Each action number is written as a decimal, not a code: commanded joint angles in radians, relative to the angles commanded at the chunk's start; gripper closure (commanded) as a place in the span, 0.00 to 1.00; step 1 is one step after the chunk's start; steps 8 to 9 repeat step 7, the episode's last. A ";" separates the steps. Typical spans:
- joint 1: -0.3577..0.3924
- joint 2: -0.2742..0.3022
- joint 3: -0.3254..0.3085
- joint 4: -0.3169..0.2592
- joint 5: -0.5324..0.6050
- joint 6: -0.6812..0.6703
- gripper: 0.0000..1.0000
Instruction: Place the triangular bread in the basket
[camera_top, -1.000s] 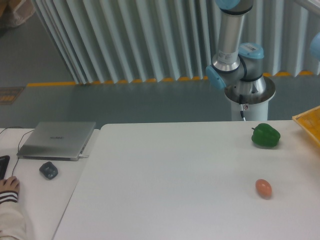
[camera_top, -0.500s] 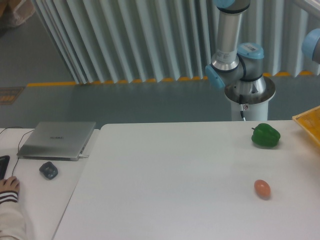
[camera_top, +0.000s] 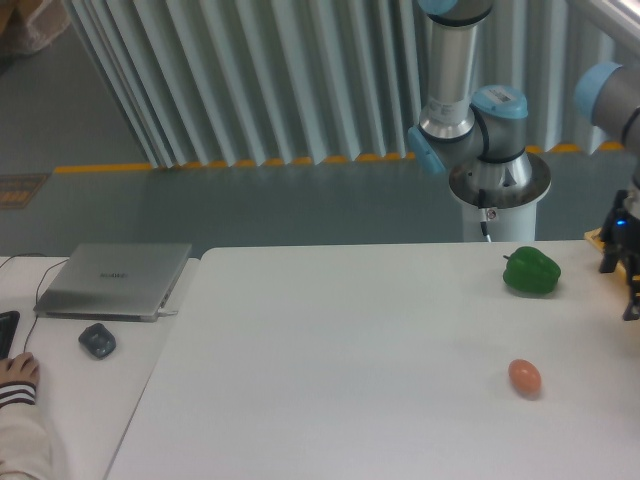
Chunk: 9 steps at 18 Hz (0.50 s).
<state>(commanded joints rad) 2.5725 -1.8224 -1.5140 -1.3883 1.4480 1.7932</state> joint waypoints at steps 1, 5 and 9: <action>-0.002 0.000 -0.002 0.000 0.000 -0.002 0.00; -0.009 0.002 -0.006 0.002 -0.001 -0.009 0.00; -0.009 0.002 -0.006 0.002 -0.001 -0.009 0.00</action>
